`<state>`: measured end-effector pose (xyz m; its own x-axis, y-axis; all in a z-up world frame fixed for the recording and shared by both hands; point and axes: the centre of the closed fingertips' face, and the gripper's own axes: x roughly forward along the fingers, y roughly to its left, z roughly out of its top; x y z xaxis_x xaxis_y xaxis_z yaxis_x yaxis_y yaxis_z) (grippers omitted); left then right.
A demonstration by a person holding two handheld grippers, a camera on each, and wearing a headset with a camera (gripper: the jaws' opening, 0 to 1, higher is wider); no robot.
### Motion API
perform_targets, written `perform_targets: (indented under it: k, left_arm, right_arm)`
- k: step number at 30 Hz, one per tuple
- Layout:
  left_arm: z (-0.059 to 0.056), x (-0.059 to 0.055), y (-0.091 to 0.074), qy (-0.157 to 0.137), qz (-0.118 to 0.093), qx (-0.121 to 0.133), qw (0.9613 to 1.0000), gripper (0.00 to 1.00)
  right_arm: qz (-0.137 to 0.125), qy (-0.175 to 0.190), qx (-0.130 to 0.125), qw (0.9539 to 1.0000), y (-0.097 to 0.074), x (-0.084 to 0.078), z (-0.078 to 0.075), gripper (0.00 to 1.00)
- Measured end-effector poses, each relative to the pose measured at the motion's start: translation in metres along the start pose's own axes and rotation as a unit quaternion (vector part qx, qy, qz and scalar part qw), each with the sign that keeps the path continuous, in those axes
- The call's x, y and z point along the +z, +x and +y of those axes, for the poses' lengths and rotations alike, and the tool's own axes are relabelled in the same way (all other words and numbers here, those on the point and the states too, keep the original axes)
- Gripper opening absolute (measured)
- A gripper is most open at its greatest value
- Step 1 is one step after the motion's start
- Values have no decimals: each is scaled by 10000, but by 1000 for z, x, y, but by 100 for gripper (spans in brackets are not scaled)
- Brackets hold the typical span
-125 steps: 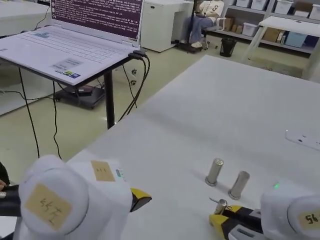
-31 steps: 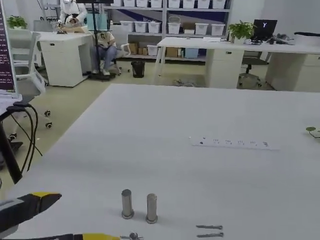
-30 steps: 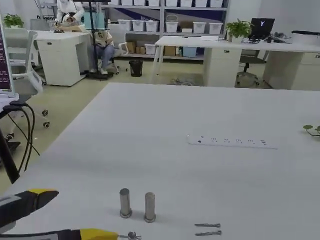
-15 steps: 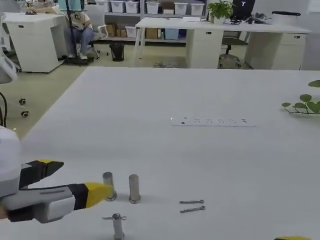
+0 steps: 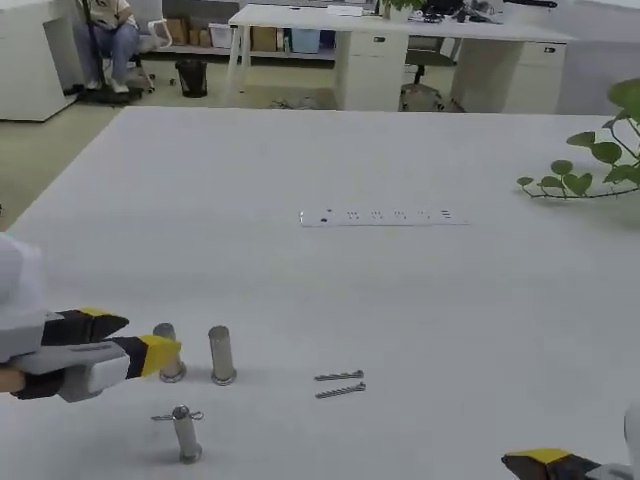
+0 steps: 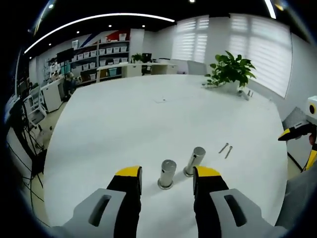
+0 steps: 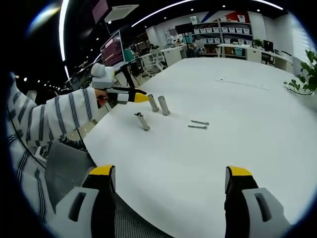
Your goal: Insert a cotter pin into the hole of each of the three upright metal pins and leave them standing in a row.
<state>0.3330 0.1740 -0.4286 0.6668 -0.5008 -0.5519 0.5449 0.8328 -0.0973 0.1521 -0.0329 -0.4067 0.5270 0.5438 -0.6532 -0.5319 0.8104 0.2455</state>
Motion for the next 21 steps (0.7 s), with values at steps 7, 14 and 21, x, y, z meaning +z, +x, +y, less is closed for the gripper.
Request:
perform_targets:
  k: [7,14,21]
  left_arm:
    - [-6,-2,18,208,99,-85,9997,22]
    - [0,-10,24,86,137,-21,9999,15]
    - [-2,-9,24,-175,-102,-97,9997,12]
  right_arm:
    - [-26,70,-55,10000,-2,1,-3,90]
    - [-50,128,-102,9999,-3,2,-6,89]
    - [-131,108,-126,9998,-4,6,-7,87]
